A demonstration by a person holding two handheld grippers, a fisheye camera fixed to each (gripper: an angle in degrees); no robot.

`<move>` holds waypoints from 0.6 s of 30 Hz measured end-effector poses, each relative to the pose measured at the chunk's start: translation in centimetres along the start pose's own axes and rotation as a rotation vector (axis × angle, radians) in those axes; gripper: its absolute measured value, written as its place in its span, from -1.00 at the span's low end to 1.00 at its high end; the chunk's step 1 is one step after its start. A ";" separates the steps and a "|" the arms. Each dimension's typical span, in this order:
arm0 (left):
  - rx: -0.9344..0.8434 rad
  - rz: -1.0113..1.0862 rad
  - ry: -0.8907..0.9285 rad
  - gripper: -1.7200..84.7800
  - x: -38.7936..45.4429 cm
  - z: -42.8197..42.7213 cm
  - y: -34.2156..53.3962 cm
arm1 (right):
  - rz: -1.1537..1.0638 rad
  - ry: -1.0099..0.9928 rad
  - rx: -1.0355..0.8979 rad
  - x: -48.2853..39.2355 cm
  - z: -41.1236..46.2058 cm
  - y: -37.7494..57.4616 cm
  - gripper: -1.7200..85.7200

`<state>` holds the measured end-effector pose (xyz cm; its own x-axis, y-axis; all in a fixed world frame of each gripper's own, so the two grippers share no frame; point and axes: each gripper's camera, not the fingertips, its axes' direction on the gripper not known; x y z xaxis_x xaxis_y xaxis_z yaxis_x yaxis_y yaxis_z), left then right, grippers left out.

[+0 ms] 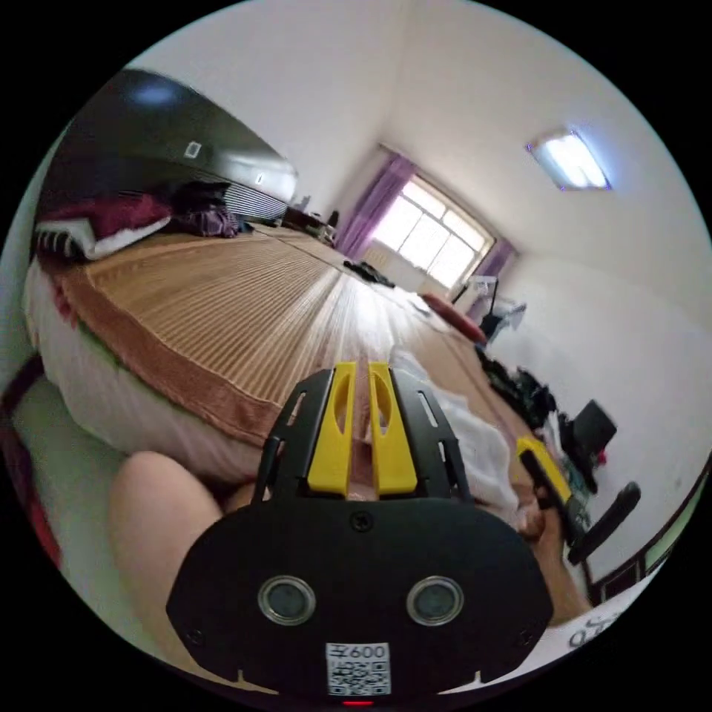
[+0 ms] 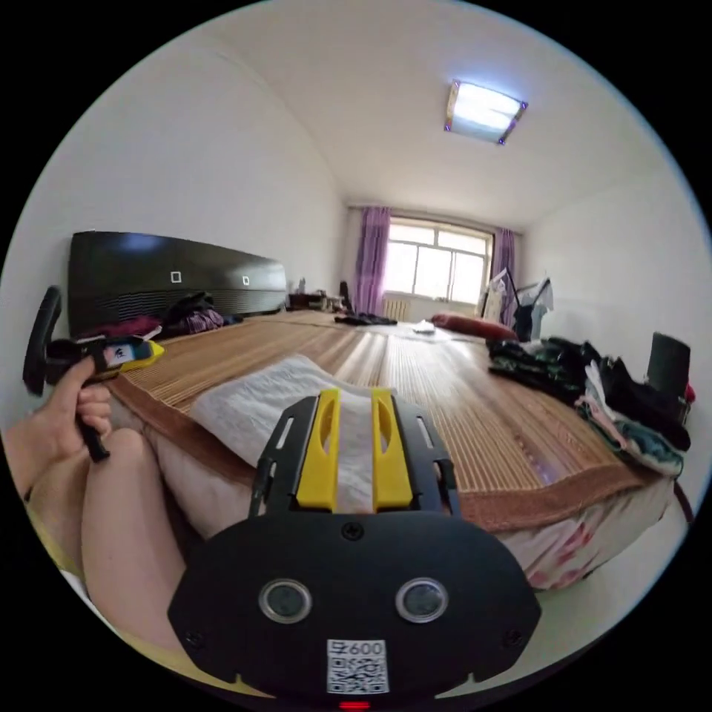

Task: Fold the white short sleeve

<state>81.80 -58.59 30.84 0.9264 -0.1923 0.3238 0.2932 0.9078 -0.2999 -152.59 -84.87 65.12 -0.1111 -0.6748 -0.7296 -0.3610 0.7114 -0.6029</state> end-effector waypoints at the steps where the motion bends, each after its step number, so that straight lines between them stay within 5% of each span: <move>1: -0.105 0.057 0.052 -0.89 -0.6 0.5 -1.9 | -0.046 -0.055 0.001 -1.2 -0.1 0.1 -0.84; 4: -0.305 0.048 0.291 -0.83 -3.6 3.8 -4.6 | -0.014 -0.215 -0.022 -2.9 0.8 0.7 -0.79; 7: -0.463 0.040 0.288 -0.81 -6.0 8.2 -6.2 | -0.027 -0.341 -0.066 -4.9 1.9 1.5 -0.76; 12: -0.574 0.018 0.404 -0.80 -8.3 11.9 -8.2 | -0.257 -0.332 -0.098 -9.6 1.7 3.4 -0.76; 18: -0.606 0.021 0.471 -0.82 -10.9 12.9 -9.4 | -0.138 -0.387 -0.167 -9.0 7.9 0.3 -0.93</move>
<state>65.88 -60.17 41.71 0.8963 -0.4389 -0.0634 0.2267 0.5765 -0.7850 -144.45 -77.04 68.92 0.2924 -0.6152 -0.7321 -0.4960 0.5569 -0.6662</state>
